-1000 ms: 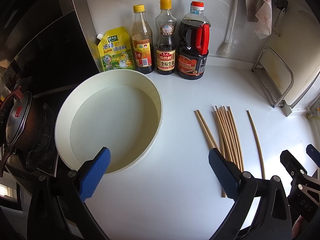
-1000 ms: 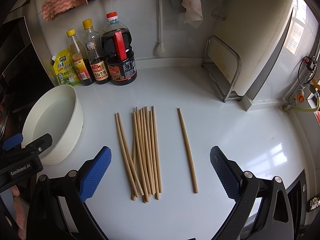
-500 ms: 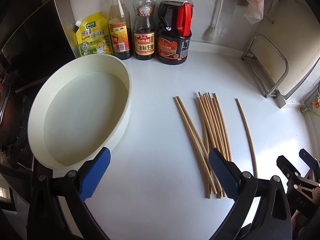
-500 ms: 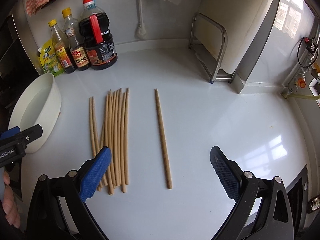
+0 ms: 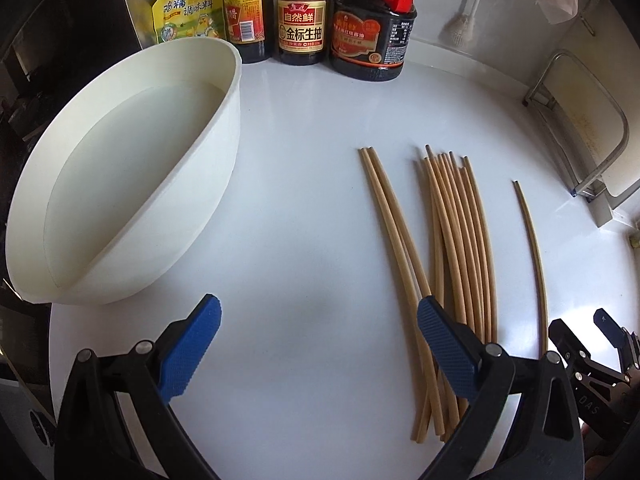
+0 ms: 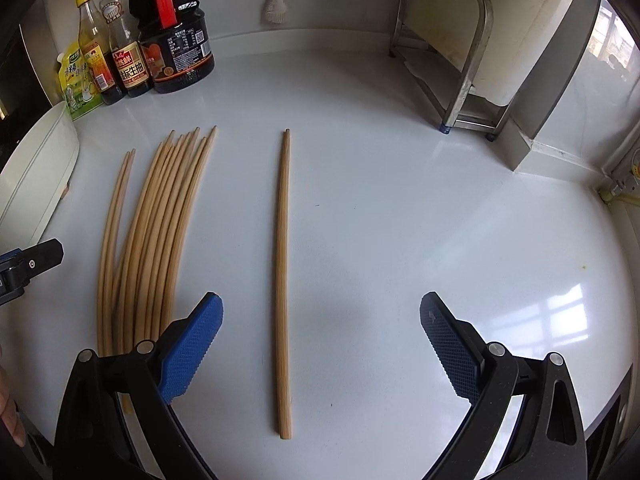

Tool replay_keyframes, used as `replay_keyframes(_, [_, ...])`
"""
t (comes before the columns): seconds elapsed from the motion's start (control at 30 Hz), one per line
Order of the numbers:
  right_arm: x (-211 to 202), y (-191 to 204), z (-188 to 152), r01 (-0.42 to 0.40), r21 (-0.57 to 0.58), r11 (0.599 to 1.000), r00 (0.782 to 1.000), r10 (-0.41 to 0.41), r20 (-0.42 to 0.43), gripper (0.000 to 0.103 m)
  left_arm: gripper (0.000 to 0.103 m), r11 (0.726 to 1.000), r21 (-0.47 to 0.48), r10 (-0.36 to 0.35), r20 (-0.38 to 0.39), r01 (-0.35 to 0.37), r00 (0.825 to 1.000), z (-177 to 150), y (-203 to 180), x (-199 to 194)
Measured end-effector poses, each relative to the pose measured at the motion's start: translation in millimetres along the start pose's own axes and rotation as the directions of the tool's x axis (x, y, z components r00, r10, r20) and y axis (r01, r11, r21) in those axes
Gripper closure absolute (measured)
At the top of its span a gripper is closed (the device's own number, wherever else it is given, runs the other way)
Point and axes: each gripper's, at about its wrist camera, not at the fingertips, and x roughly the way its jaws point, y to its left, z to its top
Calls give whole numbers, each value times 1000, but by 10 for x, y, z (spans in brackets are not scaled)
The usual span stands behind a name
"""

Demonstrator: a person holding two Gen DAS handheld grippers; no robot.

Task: Organize utensils
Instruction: 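Close the left tool on one wooden chopstick while the right tool grasps another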

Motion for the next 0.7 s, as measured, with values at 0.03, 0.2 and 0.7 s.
replay_keyframes(0.03, [29, -8, 12, -1, -2, 1000, 1000, 1, -1, 8, 6, 1000, 2, 7, 1, -7, 1000, 2, -22, 31])
replay_keyframes(0.2, [153, -53, 34, 10, -1, 1000, 1000, -10, -8, 8, 6, 1000, -6, 16, -12, -16, 1000, -1, -103, 180])
replay_keyframes(0.7, [262, -43, 42, 27, -22, 999, 1000, -27, -9, 8, 6, 999, 3, 44, -64, -44, 997, 38, -178, 340])
